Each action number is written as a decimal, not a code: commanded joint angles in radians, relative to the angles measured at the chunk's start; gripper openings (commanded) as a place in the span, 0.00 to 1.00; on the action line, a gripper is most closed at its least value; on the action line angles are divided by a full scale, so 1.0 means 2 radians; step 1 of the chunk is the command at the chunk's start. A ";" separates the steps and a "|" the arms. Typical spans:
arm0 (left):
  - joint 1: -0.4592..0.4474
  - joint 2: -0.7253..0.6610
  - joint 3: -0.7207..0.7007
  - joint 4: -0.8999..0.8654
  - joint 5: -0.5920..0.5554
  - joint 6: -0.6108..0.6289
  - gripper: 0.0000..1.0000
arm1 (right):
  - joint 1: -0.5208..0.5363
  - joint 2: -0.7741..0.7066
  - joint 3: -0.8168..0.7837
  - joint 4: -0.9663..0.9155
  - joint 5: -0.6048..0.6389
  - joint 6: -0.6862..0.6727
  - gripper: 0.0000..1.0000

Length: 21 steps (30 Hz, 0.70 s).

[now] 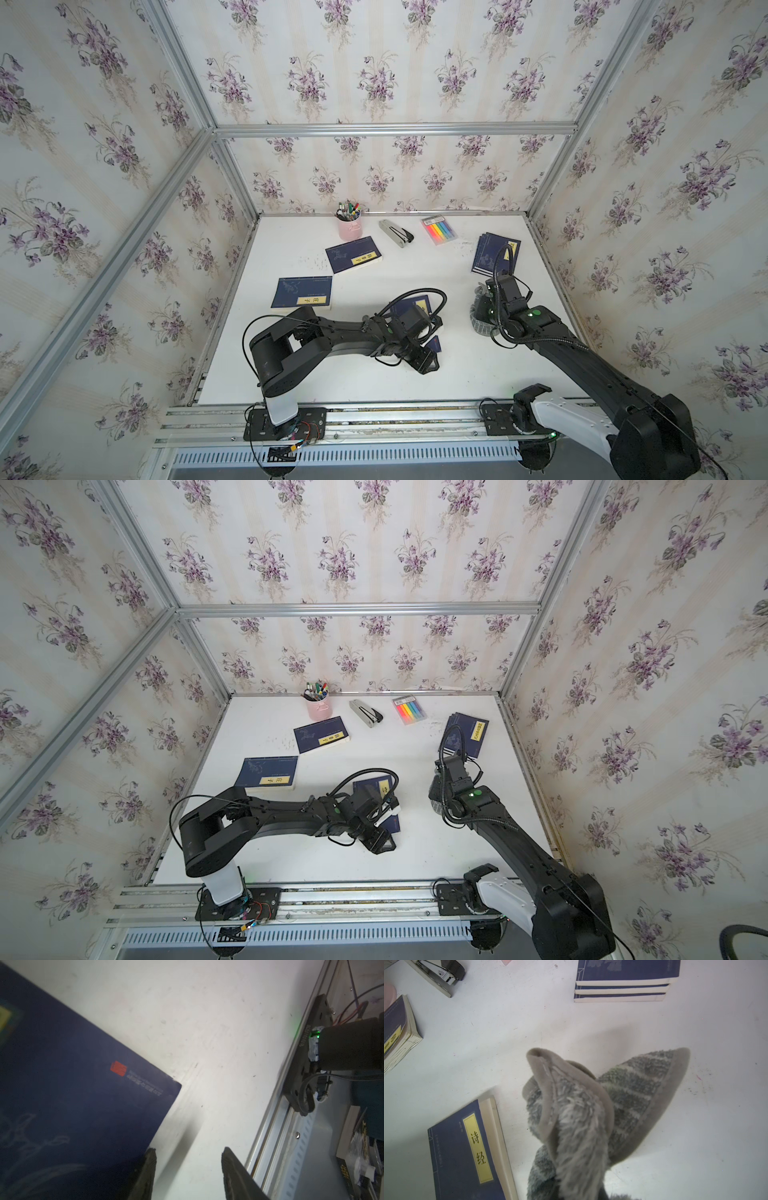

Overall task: Wipe the cover of the book
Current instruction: Wipe the dirt from the cover of the book.

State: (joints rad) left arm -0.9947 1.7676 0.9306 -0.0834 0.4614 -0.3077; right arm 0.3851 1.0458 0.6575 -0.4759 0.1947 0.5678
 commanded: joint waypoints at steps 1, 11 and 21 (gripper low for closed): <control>0.005 -0.027 0.017 -0.023 0.017 0.013 0.54 | -0.001 -0.007 0.002 0.003 -0.004 -0.009 0.00; 0.115 -0.053 0.058 -0.078 0.077 0.044 0.39 | 0.035 -0.014 0.009 0.020 -0.063 -0.027 0.00; 0.179 0.065 0.111 -0.106 0.084 0.073 0.17 | 0.236 -0.007 -0.005 0.027 -0.045 0.049 0.00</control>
State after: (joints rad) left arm -0.6399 1.8675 1.1332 -0.2722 0.6041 -0.1921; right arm 0.7834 1.0088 0.6567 -0.4419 0.0887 0.5976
